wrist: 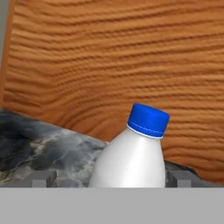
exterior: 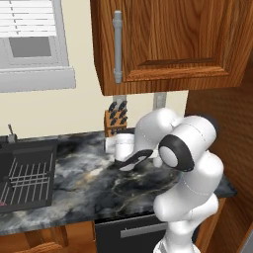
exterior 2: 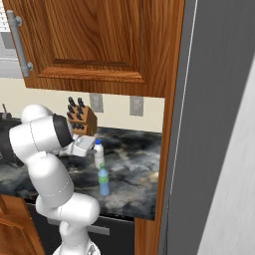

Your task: Take the bottled waters from the counter and place them in the freezer to freeze. Close the freezer door after placing the bottles.

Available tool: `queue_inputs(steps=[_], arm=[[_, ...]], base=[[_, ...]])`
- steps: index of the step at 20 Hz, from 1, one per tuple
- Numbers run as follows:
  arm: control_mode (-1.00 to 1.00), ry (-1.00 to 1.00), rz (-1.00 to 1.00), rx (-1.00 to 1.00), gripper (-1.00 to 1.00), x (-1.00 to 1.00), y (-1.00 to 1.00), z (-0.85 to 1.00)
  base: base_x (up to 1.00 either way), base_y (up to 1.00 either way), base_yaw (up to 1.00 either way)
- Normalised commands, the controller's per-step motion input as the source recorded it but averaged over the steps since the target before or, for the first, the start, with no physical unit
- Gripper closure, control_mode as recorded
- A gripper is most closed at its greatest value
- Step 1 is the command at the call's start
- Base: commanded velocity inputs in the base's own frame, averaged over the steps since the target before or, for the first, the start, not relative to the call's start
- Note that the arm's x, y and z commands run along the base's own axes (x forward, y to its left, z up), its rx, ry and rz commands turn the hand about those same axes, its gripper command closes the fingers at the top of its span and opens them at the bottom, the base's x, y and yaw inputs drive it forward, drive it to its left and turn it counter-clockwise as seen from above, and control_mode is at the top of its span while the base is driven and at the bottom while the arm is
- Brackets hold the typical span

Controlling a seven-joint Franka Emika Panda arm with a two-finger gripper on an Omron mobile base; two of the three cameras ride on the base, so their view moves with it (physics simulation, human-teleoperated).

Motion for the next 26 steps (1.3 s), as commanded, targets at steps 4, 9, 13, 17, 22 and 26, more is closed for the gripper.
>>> queue_inputs(steps=[4,9,13,17,22,26], arm=[[-1.0,0.0,0.0,0.0,-1.0,0.0,-0.21,0.0],[-1.0,0.0,0.0,0.0,-1.0,0.0,-0.16,-0.02],[-1.0,-0.01,0.0,0.0,-1.0,0.0,0.0,0.0],[-1.0,-0.01,0.0,0.0,-1.0,0.02,-0.01,0.0],[-1.0,0.0,0.0,0.0,1.0,0.0,0.0,0.0],[-1.0,0.0,0.0,0.0,1.0,0.0,0.0,0.0]], base=[[0.0,0.0,0.0],[0.0,0.0,0.0],[0.0,0.0,0.0],[0.0,0.0,0.0],[0.0,0.0,0.0],[0.0,0.0,0.0]])
